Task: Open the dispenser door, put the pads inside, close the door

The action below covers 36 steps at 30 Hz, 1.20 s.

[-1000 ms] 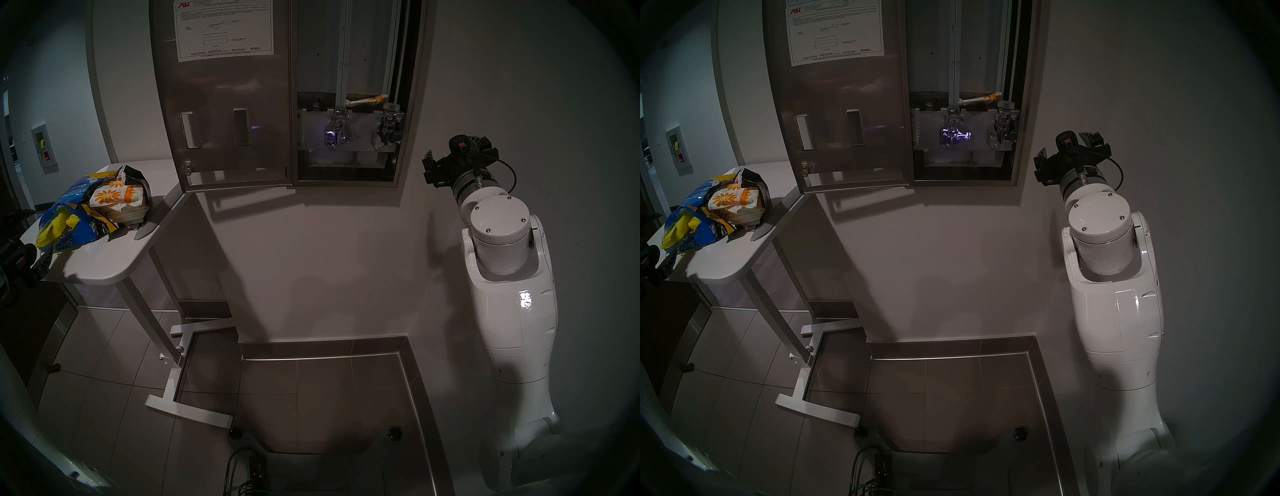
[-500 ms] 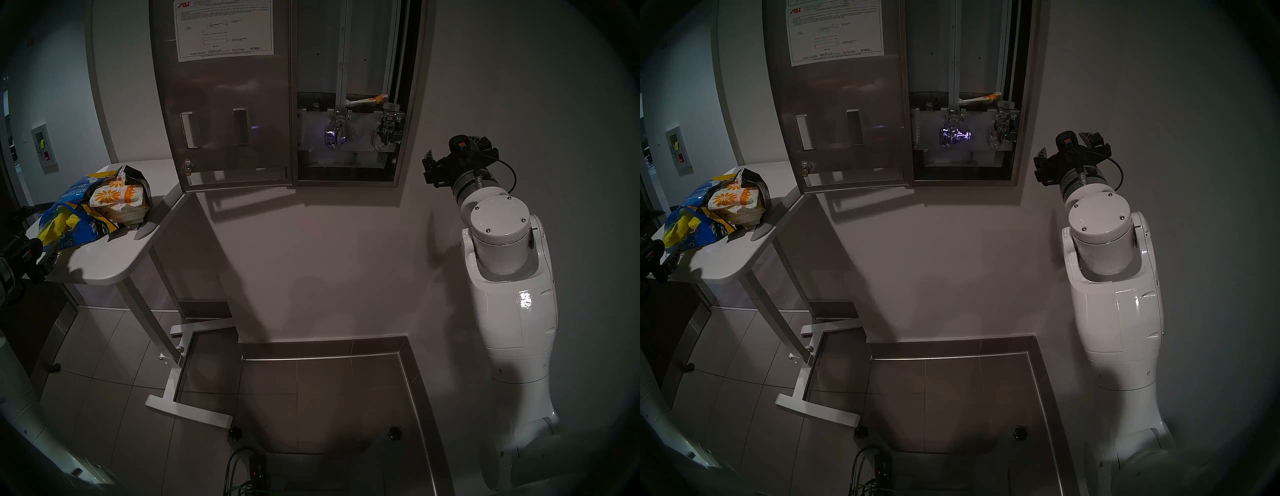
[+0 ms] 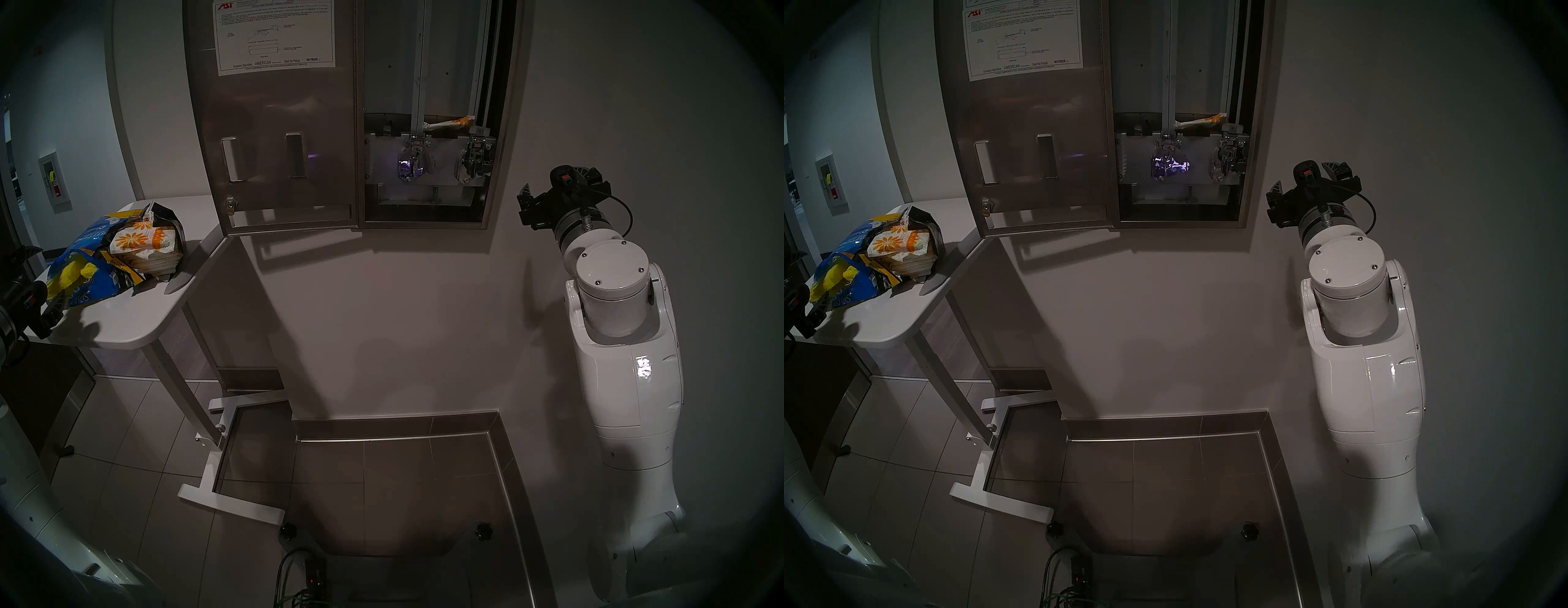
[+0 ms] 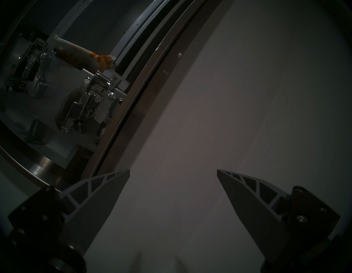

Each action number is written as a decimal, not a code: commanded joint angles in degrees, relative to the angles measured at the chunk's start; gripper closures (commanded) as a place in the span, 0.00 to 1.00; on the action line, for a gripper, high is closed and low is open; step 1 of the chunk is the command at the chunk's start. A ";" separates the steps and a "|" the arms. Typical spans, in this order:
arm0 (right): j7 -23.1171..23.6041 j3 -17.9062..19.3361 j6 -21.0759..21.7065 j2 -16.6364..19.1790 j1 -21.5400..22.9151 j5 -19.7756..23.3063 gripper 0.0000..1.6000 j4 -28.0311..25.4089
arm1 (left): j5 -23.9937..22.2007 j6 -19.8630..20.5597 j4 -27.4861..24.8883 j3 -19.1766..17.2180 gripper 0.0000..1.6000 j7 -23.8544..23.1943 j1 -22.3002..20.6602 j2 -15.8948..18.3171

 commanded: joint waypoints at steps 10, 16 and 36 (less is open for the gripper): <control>-0.46 0.13 -0.74 0.00 1.47 -0.13 0.00 -1.59 | -0.84 -1.38 -2.19 -0.78 0.01 1.09 -0.03 -1.18; -0.46 0.14 -0.75 -0.01 1.47 -0.14 0.00 -1.59 | -0.81 -2.37 -2.37 -1.06 0.55 1.10 0.33 -2.00; -0.45 0.14 -0.75 -0.01 1.47 -0.14 0.00 -1.59 | -1.82 -5.58 -2.35 -2.41 1.00 0.93 0.48 -3.10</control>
